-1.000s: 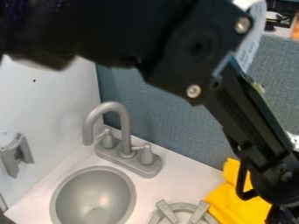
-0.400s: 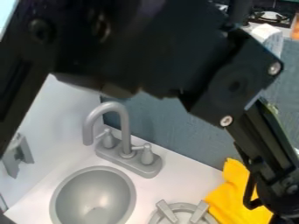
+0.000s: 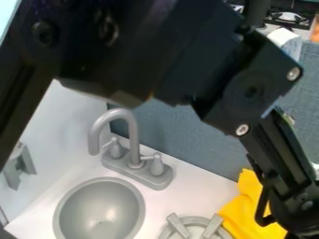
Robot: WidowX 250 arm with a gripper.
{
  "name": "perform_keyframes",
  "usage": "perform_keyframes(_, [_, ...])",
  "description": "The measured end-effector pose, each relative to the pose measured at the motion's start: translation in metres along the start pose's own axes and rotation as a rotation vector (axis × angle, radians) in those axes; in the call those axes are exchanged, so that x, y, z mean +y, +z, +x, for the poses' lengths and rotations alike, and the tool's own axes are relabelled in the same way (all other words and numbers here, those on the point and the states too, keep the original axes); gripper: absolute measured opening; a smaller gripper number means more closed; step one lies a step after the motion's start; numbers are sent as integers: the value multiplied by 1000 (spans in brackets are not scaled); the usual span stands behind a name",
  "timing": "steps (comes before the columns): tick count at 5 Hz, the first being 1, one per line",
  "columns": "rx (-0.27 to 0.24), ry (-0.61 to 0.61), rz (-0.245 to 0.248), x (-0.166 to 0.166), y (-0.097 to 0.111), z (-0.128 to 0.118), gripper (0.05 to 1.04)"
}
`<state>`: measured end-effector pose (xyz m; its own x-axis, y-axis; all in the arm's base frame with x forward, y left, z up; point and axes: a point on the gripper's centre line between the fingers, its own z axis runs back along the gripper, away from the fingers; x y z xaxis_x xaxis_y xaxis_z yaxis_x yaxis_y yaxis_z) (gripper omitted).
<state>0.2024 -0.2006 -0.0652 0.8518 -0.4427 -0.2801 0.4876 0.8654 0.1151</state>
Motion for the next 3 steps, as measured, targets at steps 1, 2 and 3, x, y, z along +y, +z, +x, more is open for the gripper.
perform_keyframes(1, [-9,-18,-33,0,-3,0,103])
perform_keyframes(2, [-17,-25,-39,4,-1,-4,87])
perform_keyframes(3, [-58,-38,-51,9,28,-14,87])
